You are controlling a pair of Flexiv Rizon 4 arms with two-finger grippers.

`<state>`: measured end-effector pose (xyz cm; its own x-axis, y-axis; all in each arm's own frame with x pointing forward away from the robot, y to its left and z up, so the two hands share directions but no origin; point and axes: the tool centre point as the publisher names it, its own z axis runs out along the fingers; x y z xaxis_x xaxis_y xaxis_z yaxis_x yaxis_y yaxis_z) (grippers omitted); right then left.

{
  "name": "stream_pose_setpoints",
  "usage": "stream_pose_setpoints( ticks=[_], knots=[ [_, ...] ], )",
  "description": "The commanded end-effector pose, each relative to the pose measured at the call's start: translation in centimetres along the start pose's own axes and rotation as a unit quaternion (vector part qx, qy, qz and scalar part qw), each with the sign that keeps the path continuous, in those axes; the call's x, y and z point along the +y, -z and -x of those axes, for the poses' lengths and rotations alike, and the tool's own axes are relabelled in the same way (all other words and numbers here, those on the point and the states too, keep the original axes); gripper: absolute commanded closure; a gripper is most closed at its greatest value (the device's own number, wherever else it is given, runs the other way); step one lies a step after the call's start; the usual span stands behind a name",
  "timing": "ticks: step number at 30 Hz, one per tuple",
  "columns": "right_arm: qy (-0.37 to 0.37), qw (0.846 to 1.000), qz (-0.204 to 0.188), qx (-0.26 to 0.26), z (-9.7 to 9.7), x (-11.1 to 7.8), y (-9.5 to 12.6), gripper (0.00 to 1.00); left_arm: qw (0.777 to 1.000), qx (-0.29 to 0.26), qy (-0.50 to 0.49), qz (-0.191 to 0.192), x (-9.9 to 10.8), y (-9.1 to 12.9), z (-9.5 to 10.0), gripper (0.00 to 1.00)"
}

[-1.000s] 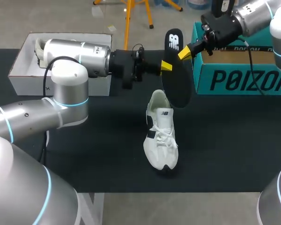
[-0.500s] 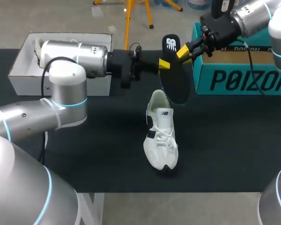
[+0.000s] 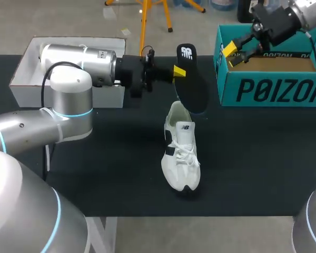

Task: Take the shoe out of the shoebox, open the shoe tongue, remove and reinsert the insole, then place the shoe into the shoebox

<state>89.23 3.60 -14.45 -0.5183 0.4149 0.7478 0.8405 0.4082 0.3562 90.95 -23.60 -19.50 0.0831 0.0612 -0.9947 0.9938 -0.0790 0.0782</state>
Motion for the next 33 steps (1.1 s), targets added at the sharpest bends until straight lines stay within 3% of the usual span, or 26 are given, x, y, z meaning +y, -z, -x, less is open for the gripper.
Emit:
stream_pose_setpoints(
  ticks=[1, 8, 16, 33],
  knots=[
    [0.048, 0.989, 0.02, -0.142, -3.8, -4.1, 3.5, 0.0, 1.0, 0.005, 0.005, -0.008, 0.6, 0.5, -0.1, 1.0],
    [0.111, 0.96, -0.006, -0.257, -6.7, -5.9, 5.3, 0.0, 1.0, 0.002, 0.02, -0.014, 0.6, 0.0, -1.0, 1.0],
    [0.131, 0.939, 0.001, -0.319, -8.5, -6.8, 7.1, 0.0, 0.999, -0.009, 0.039, -0.021, 0.5, -0.7, -1.5, 1.0],
    [0.147, 0.932, 0.002, -0.33, -8.7, -6.3, 7.6, 0.0, 0.999, 0.015, 0.04, -0.02, 0.1, -2.1, -1.1, 1.0]
  ],
)
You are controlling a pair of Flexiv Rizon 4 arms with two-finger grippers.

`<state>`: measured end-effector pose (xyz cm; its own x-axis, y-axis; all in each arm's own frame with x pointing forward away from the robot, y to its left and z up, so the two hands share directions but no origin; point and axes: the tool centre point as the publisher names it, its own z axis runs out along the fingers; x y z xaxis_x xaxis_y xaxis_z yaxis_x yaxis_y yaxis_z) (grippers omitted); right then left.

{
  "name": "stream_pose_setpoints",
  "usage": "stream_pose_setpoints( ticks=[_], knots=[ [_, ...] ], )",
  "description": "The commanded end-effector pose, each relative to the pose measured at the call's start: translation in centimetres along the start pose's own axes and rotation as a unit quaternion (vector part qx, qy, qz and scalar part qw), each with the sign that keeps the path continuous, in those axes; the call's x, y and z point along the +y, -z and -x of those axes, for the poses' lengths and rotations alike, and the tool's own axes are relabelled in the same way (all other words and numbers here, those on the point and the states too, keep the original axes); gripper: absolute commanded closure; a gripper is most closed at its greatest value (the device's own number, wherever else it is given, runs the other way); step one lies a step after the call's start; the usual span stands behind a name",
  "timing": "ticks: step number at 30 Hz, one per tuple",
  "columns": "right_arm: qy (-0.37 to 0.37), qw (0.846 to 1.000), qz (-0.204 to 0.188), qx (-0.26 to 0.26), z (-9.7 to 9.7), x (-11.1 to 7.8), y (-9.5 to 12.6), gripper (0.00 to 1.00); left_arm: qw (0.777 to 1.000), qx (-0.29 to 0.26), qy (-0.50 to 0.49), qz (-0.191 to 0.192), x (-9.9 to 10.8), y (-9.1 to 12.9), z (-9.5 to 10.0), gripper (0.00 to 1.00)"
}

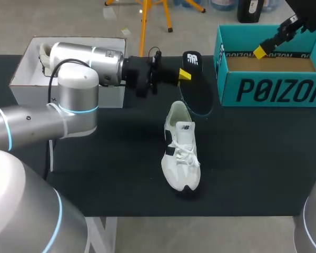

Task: Take the shoe out of the shoebox, open the shoe tongue, remove and reinsert the insole, then place the shoe into the shoebox

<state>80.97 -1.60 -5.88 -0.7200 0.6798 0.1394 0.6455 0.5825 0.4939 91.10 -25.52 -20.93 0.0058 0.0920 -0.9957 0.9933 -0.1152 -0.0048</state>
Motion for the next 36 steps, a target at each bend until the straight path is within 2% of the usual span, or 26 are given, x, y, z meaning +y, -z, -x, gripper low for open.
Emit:
stream_pose_setpoints(
  ticks=[1, 11, 13, 14, 15, 17, 18, 19, 20, 21, 22, 23, 25, 26, 27, 28, 29, 30, 36],
  knots=[
    [-0.001, 1.0, 0.001, -0.018, -0.3, -0.2, 0.0, 0.0, 1.0, 0.003, 0.0, 0.002, -0.1, -0.1, 0.2, 1.0],
    [-0.001, 1.0, 0.001, -0.018, -0.3, -0.2, 0.0, 0.0, 1.0, 0.003, 0.0, 0.002, -0.1, -0.1, 0.2, 1.0],
    [-0.001, 1.0, 0.001, -0.018, -0.3, -0.2, 0.0, 0.0, 0.991, -0.048, 0.126, -0.02, 0.4, 0.4, 1.0, 1.0],
    [-0.001, 1.0, 0.001, -0.018, -0.3, -0.2, 0.0, 0.0, 0.984, -0.06, 0.166, -0.019, 0.4, 0.4, 0.9, 1.0],
    [-0.001, 1.0, 0.001, -0.018, -0.3, -0.2, 0.0, 0.0, 0.976, -0.075, 0.204, -0.035, 0.5, 0.5, 0.9, 1.0],
    [-0.001, 1.0, 0.001, -0.018, -0.3, -0.2, 0.0, 0.0, 0.956, -0.087, 0.276, -0.046, 0.6, 0.8, 1.4, 1.0],
    [-0.001, 1.0, 0.001, -0.018, -0.3, -0.2, 0.0, 0.0, 0.941, -0.109, 0.314, -0.068, 0.6, 1.0, 1.9, 1.0],
    [-0.001, 1.0, 0.001, -0.018, -0.3, -0.2, 0.0, 0.0, 0.922, -0.09, 0.372, -0.064, 0.5, 1.0, 2.1, 1.0],
    [-0.001, 1.0, 0.001, -0.018, -0.3, -0.2, 0.0, 0.0, 0.914, -0.1, 0.383, -0.087, 0.5, 0.9, 2.3, 1.0],
    [-0.001, 1.0, 0.001, -0.018, -0.3, -0.2, 0.0, 0.0, 0.894, -0.112, 0.423, -0.097, 0.3, 1.0, 2.5, 1.0],
    [-0.001, 1.0, 0.001, -0.018, -0.3, -0.2, 0.0, 0.0, 0.876, -0.097, 0.46, -0.105, 0.3, 0.9, 2.6, 1.0],
    [-0.001, 1.0, 0.001, -0.018, -0.3, -0.2, 0.0, 0.0, 0.87, -0.11, 0.466, -0.117, 0.1, 0.8, 2.6, 1.0],
    [-0.001, 1.0, 0.001, -0.018, -0.3, -0.2, 0.0, 0.0, 0.817, -0.142, 0.54, -0.144, 0.0, 0.8, 2.7, 1.0],
    [-0.001, 1.0, 0.001, -0.018, -0.3, -0.2, 0.0, 0.0, 0.8, -0.174, 0.552, -0.16, 0.0, 0.9, 2.9, 1.0],
    [-0.001, 1.0, 0.001, -0.018, -0.3, -0.2, 0.0, 0.0, 0.771, -0.201, 0.58, -0.17, 0.1, 1.1, 2.9, 1.0],
    [-0.001, 1.0, 0.001, -0.018, -0.3, -0.2, 0.0, 0.0, 0.719, -0.229, 0.622, -0.207, 0.2, 1.3, 2.8, 1.0],
    [-0.001, 1.0, 0.001, -0.018, -0.3, -0.2, 0.0, 0.0, 0.681, -0.274, 0.64, -0.228, 0.6, 1.6, 2.8, 1.0],
    [-0.001, 1.0, 0.001, -0.018, -0.3, -0.2, 0.0, 0.0, 0.665, -0.292, 0.642, -0.246, 0.9, 1.9, 2.6, 1.0],
    [-0.001, 1.0, 0.001, -0.018, -0.3, -0.2, 0.0, 0.0, 0.665, -0.292, 0.642, -0.246, 0.9, 1.9, 2.6, 1.0]
  ],
)
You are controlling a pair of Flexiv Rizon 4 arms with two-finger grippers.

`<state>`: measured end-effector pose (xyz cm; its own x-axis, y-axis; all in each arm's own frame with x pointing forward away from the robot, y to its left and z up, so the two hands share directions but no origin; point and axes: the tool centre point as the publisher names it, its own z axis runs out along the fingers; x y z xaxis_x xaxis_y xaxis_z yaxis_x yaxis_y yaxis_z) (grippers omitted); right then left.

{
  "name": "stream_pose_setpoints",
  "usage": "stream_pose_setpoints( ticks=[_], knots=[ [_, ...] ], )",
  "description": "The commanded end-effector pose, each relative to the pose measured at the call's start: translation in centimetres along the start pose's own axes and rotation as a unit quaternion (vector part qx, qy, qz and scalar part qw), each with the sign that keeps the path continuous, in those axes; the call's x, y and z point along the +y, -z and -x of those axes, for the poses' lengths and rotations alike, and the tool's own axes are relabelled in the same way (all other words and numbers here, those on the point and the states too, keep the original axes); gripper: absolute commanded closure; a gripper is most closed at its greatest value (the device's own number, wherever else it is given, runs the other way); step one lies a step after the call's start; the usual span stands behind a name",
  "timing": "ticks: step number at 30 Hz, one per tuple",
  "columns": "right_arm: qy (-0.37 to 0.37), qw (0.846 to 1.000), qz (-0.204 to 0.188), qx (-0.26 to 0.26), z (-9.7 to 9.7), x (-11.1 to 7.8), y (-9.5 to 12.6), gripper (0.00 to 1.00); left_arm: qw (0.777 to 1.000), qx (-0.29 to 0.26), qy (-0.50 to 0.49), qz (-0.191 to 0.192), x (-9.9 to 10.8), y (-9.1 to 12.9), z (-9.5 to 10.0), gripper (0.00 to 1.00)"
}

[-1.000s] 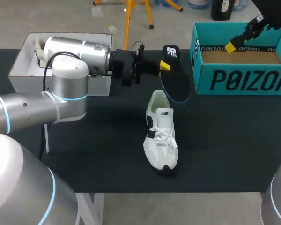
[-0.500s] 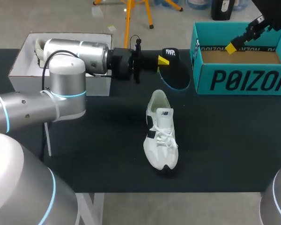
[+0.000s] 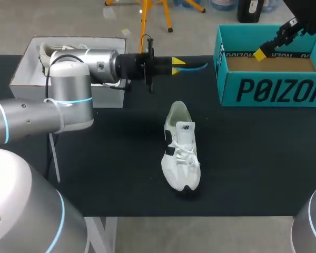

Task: Take the shoe out of the shoebox, open the shoe tongue, remove and reinsert the insole, then place the shoe into the shoebox

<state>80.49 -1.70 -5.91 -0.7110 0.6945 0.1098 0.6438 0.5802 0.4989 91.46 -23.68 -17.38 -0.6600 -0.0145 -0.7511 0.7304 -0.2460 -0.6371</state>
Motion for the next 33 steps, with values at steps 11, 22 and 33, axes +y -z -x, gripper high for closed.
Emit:
stream_pose_setpoints(
  ticks=[11, 22, 33],
  knots=[
    [-0.001, 1.0, -0.002, 0.0, 0.0, 0.1, -0.1, 0.0, 0.869, -0.173, 0.424, -0.188, 1.3, 0.1, 0.2, 1.0],
    [-0.001, 1.0, -0.002, 0.0, 0.0, 0.1, -0.1, 0.0, 0.818, -0.164, 0.547, -0.071, 0.9, 1.0, 1.3, 1.0],
    [-0.001, 1.0, -0.002, 0.0, 0.0, 0.1, -0.1, 0.0, 0.768, -0.123, 0.628, 0.025, 1.7, 0.7, 0.8, 1.0]
  ],
)
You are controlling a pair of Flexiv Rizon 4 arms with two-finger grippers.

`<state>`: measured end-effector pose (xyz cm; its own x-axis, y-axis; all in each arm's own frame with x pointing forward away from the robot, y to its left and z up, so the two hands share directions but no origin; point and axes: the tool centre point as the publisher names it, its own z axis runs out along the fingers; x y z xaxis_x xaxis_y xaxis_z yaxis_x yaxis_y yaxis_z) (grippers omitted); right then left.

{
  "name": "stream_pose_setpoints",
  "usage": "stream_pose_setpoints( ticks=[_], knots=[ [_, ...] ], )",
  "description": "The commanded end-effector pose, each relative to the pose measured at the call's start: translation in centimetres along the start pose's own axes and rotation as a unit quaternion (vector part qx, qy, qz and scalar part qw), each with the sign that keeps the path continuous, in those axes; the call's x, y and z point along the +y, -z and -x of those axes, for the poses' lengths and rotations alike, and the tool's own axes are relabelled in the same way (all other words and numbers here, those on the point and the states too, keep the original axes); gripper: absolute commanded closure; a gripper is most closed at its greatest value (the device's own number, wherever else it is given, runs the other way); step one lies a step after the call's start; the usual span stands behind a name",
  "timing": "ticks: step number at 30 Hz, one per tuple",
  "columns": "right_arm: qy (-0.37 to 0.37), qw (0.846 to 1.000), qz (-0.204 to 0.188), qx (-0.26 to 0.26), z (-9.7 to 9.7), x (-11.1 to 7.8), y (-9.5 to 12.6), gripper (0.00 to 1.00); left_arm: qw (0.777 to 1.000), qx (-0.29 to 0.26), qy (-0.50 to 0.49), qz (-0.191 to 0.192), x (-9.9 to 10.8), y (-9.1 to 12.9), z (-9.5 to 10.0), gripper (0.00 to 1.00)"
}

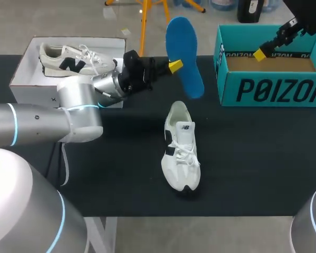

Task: Take the shoe out of the shoebox, open the shoe tongue, remove and reinsert the insole, then place the shoe into the shoebox

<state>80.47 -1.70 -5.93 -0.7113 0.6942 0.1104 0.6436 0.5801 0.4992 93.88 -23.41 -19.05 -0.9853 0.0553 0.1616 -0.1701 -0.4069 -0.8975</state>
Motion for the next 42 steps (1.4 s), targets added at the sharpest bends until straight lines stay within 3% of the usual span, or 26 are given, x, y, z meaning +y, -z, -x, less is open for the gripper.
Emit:
stream_pose_setpoints(
  ticks=[1, 9, 17, 23, 26, 40, 42],
  knots=[
    [-0.001, 1.0, -0.002, -0.001, 0.0, 0.2, -0.1, 0.0, 0.974, -0.07, 0.188, 0.106, -0.8, -0.4, -0.6, 1.0],
    [-0.001, 1.0, -0.002, -0.001, 0.0, 0.2, -0.1, 0.0, 0.943, -0.063, 0.29, 0.151, 0.3, -0.6, -1.1, 1.0],
    [-0.001, 1.0, -0.002, -0.001, 0.0, 0.2, -0.1, 0.0, 0.93, -0.072, 0.329, 0.147, 1.4, 0.1, -0.7, 1.0],
    [-0.001, 1.0, -0.002, -0.001, 0.0, 0.2, -0.1, 0.0, 0.934, -0.063, 0.324, 0.136, 1.5, 0.4, -0.2, 1.0],
    [-0.001, 1.0, -0.002, -0.001, 0.0, 0.2, -0.1, 0.0, 0.948, -0.065, 0.291, 0.111, 1.4, 0.1, 0.0, 1.0],
    [-0.001, 1.0, -0.002, -0.001, 0.0, 0.2, -0.1, 0.0, 0.948, -0.065, 0.291, 0.111, 1.4, 0.1, 0.0, 1.0],
    [0.01, 1.0, -0.009, -0.022, -1.4, 1.0, -0.7, 0.0, 0.948, -0.065, 0.291, 0.111, 1.4, 0.1, 0.0, 1.0]
  ],
)
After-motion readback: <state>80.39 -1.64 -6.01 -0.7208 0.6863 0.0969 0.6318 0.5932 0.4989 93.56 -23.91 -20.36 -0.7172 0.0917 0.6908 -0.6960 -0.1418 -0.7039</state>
